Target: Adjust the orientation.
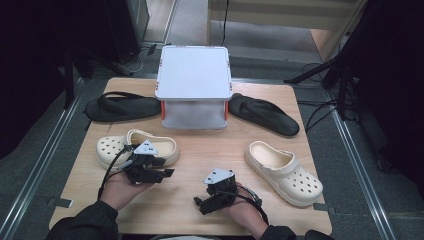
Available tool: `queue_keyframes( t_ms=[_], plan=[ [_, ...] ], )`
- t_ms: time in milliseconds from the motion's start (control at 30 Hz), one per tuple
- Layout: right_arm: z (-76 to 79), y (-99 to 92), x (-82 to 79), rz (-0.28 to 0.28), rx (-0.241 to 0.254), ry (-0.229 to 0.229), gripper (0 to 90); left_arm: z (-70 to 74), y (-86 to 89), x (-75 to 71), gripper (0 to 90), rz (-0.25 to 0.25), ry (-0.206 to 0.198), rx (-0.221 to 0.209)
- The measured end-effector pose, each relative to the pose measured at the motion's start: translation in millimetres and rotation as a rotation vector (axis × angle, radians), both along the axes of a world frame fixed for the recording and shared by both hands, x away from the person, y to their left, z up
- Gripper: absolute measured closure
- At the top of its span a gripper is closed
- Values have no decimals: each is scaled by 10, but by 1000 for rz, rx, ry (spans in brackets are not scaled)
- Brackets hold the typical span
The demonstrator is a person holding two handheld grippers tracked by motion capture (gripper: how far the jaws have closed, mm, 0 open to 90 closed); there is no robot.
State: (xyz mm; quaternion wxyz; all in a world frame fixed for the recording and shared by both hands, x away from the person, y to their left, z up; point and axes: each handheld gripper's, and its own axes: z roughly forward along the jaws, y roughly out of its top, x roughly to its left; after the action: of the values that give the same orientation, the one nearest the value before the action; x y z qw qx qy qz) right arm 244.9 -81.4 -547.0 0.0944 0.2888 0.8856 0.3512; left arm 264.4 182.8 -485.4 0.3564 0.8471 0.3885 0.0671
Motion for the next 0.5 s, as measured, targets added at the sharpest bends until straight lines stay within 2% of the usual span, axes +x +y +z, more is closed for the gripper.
queue_keyframes(
  t_ms=[67,100,133,167,233,267,300,333,367,400,433,500],
  plan=[
    [79,-18,20,-8,43,6,10,-3,-9,-8,483,1,-10,-2],
    [135,-36,34,7,66,22,76,-1,-11,-8,481,-3,-6,-3],
    [135,-36,34,7,66,22,76,-1,-11,-8,480,-3,-6,-3],
    [251,-94,40,45,112,35,202,-6,-19,-7,477,-7,-3,3],
    [323,-136,25,43,126,23,145,-13,-24,-3,474,-9,0,12],
    [323,-136,25,43,126,23,145,-13,-24,-3,473,-9,0,12],
    [403,-195,2,35,114,2,192,-16,-27,-4,473,-8,6,12],
    [434,-227,-19,51,100,-22,286,-15,-24,-4,473,-10,7,11],
    [468,-258,-46,74,69,-33,428,-15,-24,-4,472,-10,7,11],
    [468,-258,-46,74,69,-33,428,-11,-22,-5,472,-10,6,11],
    [516,-307,-75,85,32,-38,446,-8,-23,-8,481,-13,11,1],
    [557,-361,-69,100,58,-26,500,-7,-25,-8,485,-14,14,-4]
  ],
)
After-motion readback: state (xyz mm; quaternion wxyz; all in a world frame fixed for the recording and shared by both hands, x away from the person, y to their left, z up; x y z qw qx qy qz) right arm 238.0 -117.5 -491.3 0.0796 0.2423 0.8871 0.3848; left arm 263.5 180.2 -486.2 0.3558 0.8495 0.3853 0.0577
